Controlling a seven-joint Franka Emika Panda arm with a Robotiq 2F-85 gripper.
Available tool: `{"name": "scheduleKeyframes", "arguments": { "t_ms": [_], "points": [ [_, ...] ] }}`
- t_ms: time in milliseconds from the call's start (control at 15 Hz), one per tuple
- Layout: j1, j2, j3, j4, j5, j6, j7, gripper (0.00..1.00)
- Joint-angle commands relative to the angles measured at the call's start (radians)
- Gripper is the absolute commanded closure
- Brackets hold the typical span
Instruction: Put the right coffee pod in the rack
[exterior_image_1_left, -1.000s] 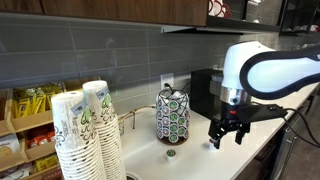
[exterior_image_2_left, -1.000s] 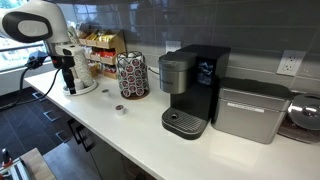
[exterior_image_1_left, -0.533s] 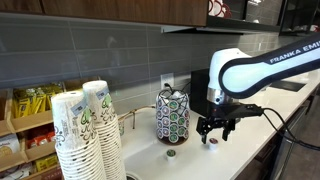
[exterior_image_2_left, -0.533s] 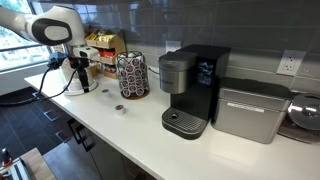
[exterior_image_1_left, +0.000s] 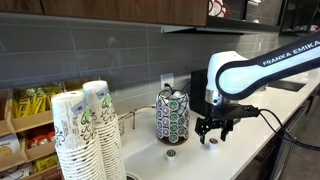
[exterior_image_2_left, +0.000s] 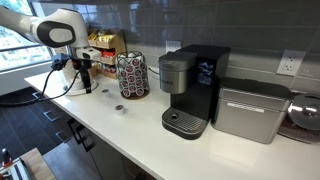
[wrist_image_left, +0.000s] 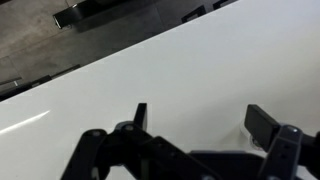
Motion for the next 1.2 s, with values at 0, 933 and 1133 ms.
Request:
{"name": "scheduleKeyframes", "arguments": {
  "t_ms": [0,933,1133],
  "points": [
    [0.011,0.001,-0.011,0.001,-0.004,-0.001,0.003,0.00],
    [-0.073,0.157,-0.060,-0.005,-0.171,0.201,0.090,0.00],
    [-0.073,0.197,-0.075,0.003,-0.193,0.234,0.094,0.00]
  ]
}}
